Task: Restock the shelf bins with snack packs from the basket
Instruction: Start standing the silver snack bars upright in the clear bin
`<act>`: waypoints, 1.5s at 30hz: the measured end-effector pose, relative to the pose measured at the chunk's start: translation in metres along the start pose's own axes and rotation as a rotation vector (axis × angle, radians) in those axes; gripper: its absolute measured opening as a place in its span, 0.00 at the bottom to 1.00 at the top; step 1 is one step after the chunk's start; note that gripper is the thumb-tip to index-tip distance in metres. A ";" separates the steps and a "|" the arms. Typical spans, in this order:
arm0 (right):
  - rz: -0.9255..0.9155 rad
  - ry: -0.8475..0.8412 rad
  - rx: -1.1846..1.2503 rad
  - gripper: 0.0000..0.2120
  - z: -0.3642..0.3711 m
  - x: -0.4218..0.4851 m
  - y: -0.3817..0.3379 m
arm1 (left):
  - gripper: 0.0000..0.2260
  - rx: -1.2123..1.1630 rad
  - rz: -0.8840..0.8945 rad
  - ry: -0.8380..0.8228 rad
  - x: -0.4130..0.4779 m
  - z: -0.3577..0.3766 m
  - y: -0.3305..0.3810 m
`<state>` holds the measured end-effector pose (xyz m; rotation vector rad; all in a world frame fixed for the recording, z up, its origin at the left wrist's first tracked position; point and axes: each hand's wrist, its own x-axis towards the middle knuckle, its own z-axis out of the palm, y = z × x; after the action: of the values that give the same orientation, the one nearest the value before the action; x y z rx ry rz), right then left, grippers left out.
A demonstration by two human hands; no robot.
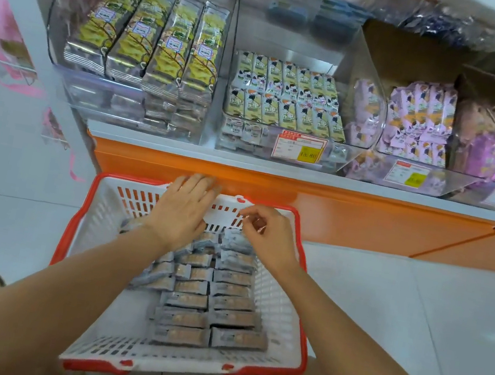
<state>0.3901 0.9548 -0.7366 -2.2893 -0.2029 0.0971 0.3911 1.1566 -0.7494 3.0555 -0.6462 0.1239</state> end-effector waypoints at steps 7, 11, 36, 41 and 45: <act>0.187 -0.170 -0.229 0.14 0.040 0.012 0.066 | 0.32 0.037 -0.111 -0.189 0.000 0.049 -0.005; 0.244 -0.203 -0.282 0.16 0.062 0.022 0.090 | 0.32 0.052 -0.135 -0.151 0.000 0.072 -0.011; 0.069 -0.208 -0.573 0.24 0.108 0.037 0.138 | 0.38 0.033 -0.204 -0.088 0.000 0.092 0.001; 0.025 -0.155 -0.363 0.14 0.084 0.032 0.119 | 0.37 0.036 -0.244 -0.170 0.001 0.082 0.007; 0.114 -0.071 -0.052 0.09 0.059 0.024 0.088 | 0.34 -0.124 -0.309 -0.149 0.002 0.072 0.013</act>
<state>0.4154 0.9449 -0.8416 -2.3507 -0.1119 0.2345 0.3927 1.1415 -0.8207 3.0152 -0.1705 -0.1441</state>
